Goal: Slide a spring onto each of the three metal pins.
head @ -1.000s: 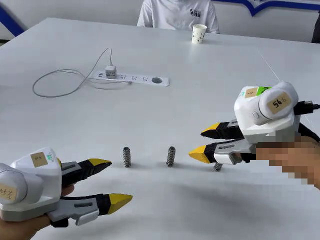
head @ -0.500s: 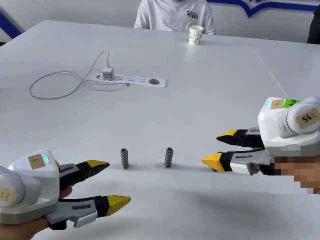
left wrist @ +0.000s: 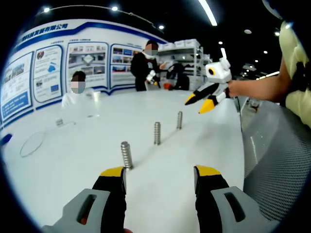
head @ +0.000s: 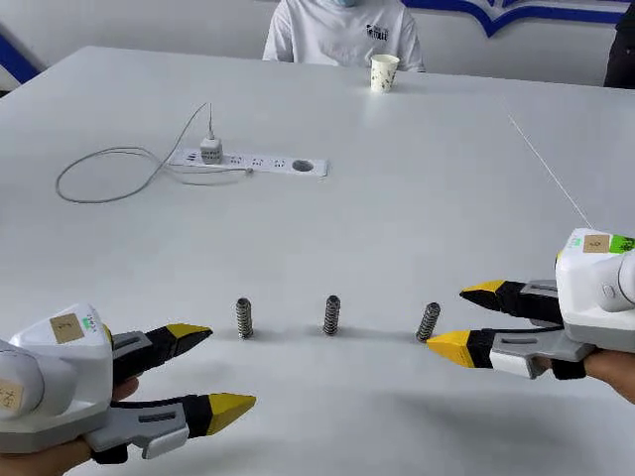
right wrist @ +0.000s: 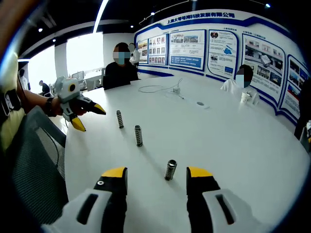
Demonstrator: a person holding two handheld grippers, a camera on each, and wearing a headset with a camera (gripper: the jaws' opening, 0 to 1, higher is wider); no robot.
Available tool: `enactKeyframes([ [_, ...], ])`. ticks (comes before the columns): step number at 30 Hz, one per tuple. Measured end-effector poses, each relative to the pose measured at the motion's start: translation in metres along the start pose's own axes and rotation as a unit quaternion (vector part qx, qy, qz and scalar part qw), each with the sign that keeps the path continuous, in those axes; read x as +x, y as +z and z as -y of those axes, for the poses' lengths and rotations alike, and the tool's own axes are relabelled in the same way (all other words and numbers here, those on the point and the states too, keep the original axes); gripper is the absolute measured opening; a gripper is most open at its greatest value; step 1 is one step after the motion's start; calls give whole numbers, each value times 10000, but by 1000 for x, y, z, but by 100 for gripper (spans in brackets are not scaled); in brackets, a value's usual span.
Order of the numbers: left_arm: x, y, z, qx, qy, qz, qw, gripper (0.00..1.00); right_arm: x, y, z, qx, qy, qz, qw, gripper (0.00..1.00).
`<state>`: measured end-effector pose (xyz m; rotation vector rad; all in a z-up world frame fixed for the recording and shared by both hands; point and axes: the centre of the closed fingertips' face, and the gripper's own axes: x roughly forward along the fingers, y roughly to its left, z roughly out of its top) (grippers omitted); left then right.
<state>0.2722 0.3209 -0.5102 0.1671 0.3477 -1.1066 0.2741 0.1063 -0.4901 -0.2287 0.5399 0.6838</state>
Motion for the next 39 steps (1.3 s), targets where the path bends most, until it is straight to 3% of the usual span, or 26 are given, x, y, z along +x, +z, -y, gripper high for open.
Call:
enactKeyframes([
  [24, -1, -9, -3, -122, 77, -34, 9999, 60, -8, -20, -4, 21, -38, 193, 9998, 61],
  [39, -3, -15, -6, -209, 123, -27, 9997, 61, -10, -21, -4, 87, -118, 280, 9995, 65],
])
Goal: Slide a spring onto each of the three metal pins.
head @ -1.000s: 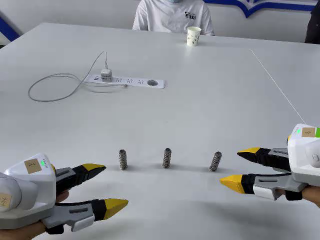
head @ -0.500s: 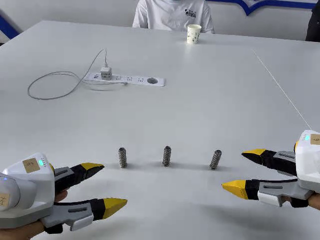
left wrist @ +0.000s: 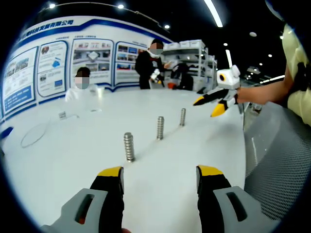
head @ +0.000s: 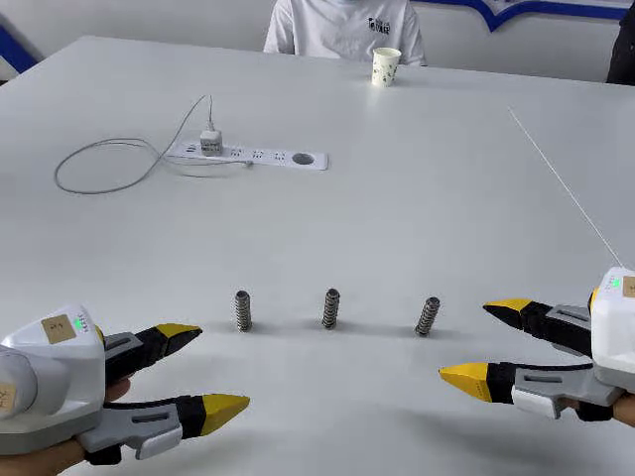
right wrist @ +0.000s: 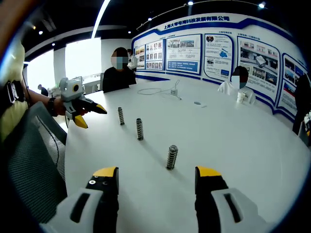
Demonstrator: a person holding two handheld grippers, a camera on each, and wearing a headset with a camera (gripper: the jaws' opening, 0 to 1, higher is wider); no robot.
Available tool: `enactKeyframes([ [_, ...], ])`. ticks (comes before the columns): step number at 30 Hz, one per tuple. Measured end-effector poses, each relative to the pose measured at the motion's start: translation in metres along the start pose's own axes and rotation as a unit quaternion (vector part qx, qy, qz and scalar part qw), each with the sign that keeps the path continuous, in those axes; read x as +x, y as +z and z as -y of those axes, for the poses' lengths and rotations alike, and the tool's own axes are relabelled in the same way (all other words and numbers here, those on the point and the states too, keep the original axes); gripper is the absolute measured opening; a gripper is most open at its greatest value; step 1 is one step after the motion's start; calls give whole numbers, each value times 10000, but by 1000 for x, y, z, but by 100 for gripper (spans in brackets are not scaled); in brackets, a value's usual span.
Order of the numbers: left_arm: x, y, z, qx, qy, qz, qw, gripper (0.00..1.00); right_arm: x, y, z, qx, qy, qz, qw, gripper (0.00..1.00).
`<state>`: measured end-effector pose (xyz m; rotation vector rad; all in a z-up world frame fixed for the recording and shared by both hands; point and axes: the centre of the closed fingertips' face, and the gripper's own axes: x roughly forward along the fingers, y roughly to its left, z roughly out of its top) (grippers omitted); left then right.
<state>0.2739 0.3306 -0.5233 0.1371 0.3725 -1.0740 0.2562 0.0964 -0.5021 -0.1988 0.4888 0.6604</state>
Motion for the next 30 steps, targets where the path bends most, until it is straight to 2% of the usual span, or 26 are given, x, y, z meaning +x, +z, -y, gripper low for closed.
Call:
enactKeyframes([
  [30, -4, 1, -6, -115, 130, 30, 9998, 63, 3, 1, -3, 81, -3, 41, 10000, 65],
])
